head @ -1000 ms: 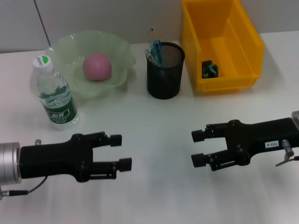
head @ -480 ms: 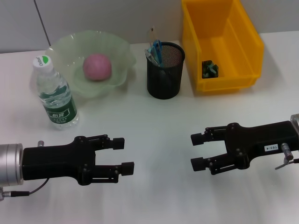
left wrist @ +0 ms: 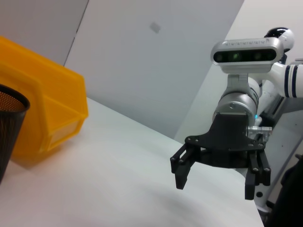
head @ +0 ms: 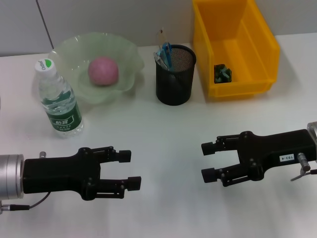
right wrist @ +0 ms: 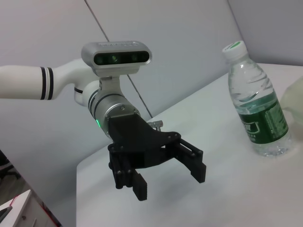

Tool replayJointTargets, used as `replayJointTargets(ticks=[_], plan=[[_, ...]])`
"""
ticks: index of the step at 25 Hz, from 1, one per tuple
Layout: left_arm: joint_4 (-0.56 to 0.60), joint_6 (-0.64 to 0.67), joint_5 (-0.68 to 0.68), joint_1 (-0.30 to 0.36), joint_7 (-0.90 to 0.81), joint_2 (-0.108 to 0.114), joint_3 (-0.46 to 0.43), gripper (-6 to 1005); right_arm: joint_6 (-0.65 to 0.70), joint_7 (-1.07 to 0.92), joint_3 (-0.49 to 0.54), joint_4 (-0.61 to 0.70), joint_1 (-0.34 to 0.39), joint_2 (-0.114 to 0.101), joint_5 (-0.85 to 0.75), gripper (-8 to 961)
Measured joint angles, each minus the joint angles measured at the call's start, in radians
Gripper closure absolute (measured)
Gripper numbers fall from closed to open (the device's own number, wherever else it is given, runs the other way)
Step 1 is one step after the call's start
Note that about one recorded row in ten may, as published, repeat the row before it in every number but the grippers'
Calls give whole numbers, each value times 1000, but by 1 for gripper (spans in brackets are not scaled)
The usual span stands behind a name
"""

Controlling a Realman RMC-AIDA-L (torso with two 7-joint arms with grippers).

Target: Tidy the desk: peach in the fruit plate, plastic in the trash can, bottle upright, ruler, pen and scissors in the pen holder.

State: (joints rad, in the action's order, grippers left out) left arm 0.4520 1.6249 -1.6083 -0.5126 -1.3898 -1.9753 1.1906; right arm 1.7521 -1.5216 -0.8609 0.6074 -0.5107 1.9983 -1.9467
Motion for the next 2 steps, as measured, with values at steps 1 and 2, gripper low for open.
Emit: replayJointTargets(ticks=[1, 2], plan=[[1, 1, -1, 0, 0, -1, 2, 170, 1, 0, 0, 0, 0, 0, 0, 121], [1, 2, -1, 0, 0, -1, 3, 170, 2, 0, 0, -1, 1, 1, 0, 121]])
